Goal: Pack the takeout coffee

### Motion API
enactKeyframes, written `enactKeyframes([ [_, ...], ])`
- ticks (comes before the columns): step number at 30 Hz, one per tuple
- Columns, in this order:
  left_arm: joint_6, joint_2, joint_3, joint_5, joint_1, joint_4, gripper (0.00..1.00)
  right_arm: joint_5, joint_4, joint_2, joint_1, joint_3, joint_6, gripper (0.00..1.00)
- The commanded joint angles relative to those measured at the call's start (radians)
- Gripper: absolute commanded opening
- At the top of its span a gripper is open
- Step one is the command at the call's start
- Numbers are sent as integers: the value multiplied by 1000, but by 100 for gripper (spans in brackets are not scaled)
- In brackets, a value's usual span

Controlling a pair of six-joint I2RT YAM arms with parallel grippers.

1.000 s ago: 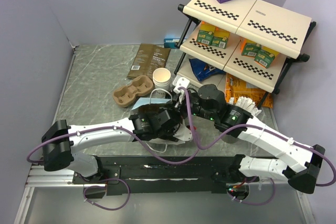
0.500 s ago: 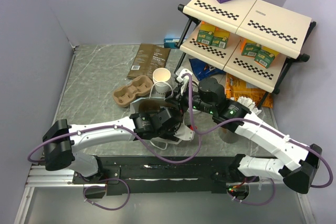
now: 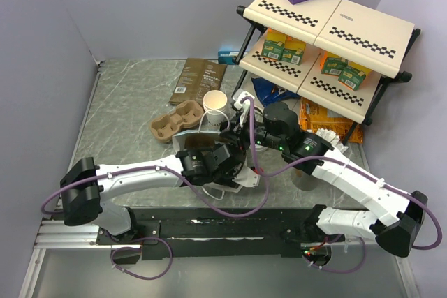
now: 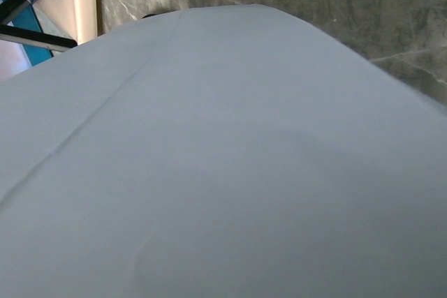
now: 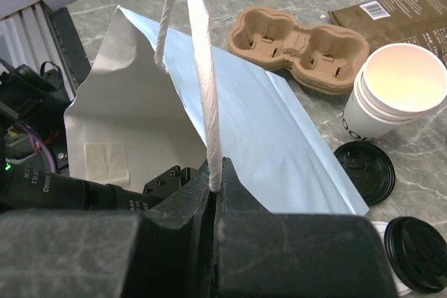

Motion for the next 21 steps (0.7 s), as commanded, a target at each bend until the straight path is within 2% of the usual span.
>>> enactKeyframes([
  [1, 22, 50, 19, 23, -2, -22, 1, -39, 21, 1, -7, 36, 37, 0],
  [10, 71, 111, 67, 20, -3, -29, 1, -69, 32, 8, -6, 41, 71, 0],
  [13, 95, 120, 80, 3, -3, -26, 1, -34, 29, 14, -9, 42, 98, 0],
  [16, 88, 108, 76, -3, -2, -33, 1, -49, 28, 24, -70, 41, 152, 0],
  [21, 74, 79, 36, 2, -2, -19, 1, -91, 37, 22, -84, 48, 98, 0],
])
